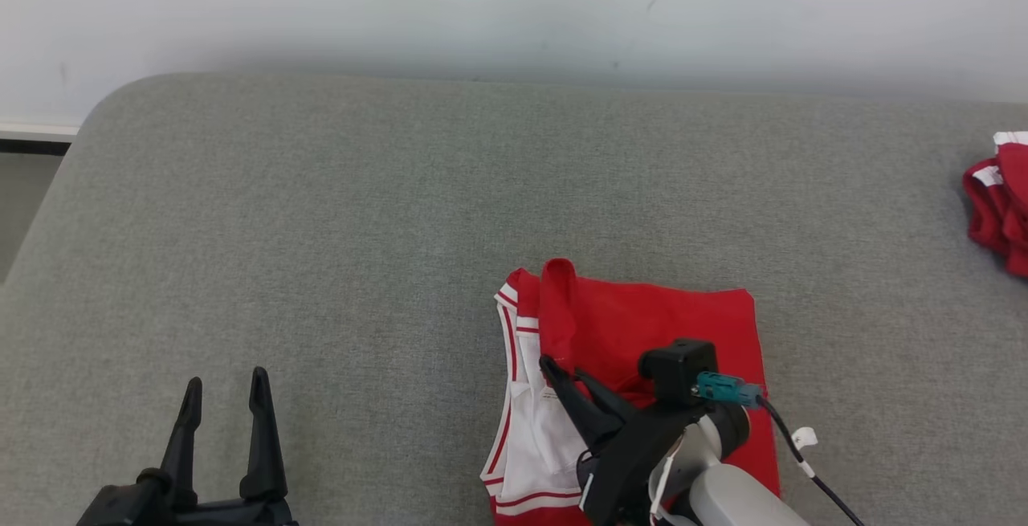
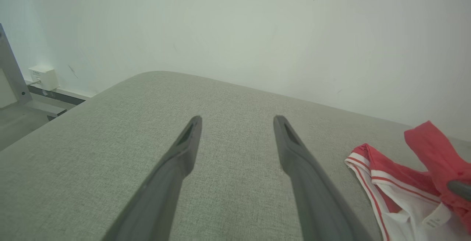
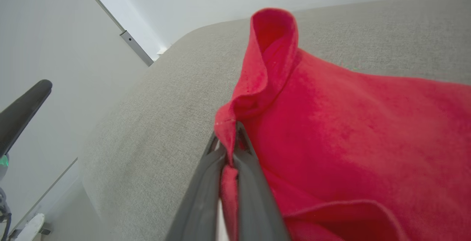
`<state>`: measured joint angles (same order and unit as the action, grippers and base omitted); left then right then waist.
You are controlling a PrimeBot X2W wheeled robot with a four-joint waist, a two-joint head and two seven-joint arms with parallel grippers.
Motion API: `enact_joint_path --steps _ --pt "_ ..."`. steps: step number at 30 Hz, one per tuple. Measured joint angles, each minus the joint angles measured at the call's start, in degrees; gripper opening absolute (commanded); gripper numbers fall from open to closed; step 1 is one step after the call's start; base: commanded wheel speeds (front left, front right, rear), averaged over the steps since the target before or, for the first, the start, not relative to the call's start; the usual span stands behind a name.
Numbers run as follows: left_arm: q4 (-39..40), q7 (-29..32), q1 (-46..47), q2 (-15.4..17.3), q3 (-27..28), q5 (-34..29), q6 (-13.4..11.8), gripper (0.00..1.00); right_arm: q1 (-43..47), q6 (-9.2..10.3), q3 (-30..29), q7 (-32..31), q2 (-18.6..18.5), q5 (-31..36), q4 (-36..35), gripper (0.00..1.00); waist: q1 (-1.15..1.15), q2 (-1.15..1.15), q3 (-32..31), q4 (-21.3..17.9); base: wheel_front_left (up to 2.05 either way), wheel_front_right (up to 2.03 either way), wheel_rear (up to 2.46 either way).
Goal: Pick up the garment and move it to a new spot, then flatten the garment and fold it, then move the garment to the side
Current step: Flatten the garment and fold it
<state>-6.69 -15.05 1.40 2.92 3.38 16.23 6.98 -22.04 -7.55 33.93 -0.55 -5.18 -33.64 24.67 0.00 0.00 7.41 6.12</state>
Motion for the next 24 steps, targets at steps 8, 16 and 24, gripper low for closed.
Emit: enact_joint_path --steps 8,16,24 --pt "-0.4 0.0 0.3 0.0 -0.7 0.2 -0.5 1.00 -1.9 0.00 2.6 2.3 1.7 -0.8 5.6 1.00 0.00 0.00 0.5 1.0 0.00 0.00 0.00" --pt "-0.8 0.0 0.3 0.0 -0.2 0.3 -0.6 1.00 -5.1 0.00 1.8 10.2 1.2 0.7 6.3 1.00 0.00 0.00 -0.2 -0.2 0.00 0.00 0.00" --pt "-0.3 0.0 -0.5 0.0 0.3 -0.3 -0.6 1.00 -4.8 0.00 -6.7 14.5 -4.2 2.3 2.8 1.00 0.00 0.00 -2.0 -2.3 0.00 0.00 0.00"
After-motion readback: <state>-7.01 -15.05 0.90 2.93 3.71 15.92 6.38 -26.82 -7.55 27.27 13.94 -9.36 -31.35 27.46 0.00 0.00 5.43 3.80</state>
